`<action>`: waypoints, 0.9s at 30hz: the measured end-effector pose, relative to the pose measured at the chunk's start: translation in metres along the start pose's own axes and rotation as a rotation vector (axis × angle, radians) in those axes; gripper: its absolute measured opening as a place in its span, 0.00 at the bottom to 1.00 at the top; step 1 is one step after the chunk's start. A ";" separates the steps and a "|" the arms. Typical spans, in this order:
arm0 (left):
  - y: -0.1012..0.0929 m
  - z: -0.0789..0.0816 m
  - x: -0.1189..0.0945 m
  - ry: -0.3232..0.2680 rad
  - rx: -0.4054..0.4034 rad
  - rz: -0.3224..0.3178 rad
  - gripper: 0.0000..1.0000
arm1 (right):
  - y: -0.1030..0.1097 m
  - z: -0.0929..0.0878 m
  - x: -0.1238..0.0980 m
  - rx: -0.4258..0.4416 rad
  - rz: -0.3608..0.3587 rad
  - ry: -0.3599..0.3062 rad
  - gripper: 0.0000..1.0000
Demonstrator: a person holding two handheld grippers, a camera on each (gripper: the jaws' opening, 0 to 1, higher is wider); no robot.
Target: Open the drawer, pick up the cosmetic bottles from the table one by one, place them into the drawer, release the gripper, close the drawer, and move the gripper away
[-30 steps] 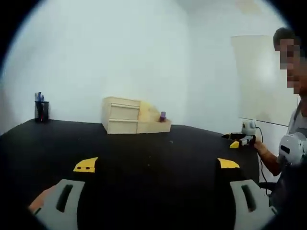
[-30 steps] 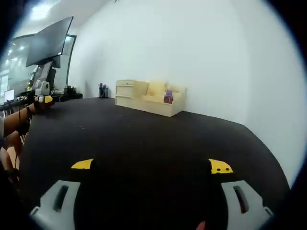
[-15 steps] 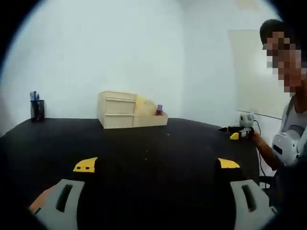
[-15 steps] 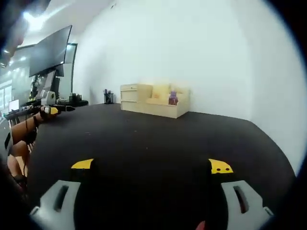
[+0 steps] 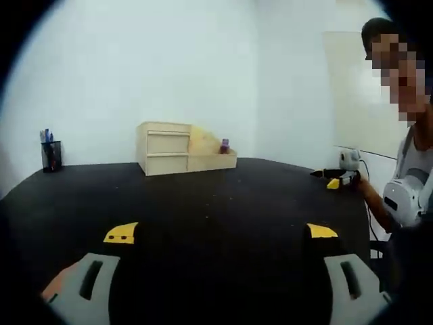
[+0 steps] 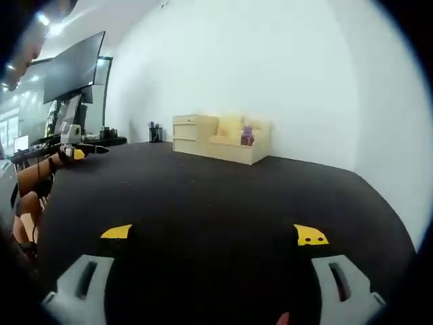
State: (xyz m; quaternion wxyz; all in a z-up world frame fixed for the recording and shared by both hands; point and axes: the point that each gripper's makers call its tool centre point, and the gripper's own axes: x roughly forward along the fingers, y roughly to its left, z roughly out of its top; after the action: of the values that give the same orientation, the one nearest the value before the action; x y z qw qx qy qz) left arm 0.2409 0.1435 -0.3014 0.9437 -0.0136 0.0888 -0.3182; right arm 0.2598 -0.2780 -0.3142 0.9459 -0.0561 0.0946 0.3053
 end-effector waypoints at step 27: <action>-0.004 0.005 -0.001 -0.034 -0.035 0.027 0.90 | 0.003 0.001 -0.002 -0.008 0.035 -0.006 0.88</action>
State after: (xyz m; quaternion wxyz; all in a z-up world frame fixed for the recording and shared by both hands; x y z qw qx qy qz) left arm 0.2389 0.1405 -0.2961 0.9489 -0.0344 0.0786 -0.3035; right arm 0.2572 -0.2764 -0.3126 0.9404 -0.0570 0.0913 0.3224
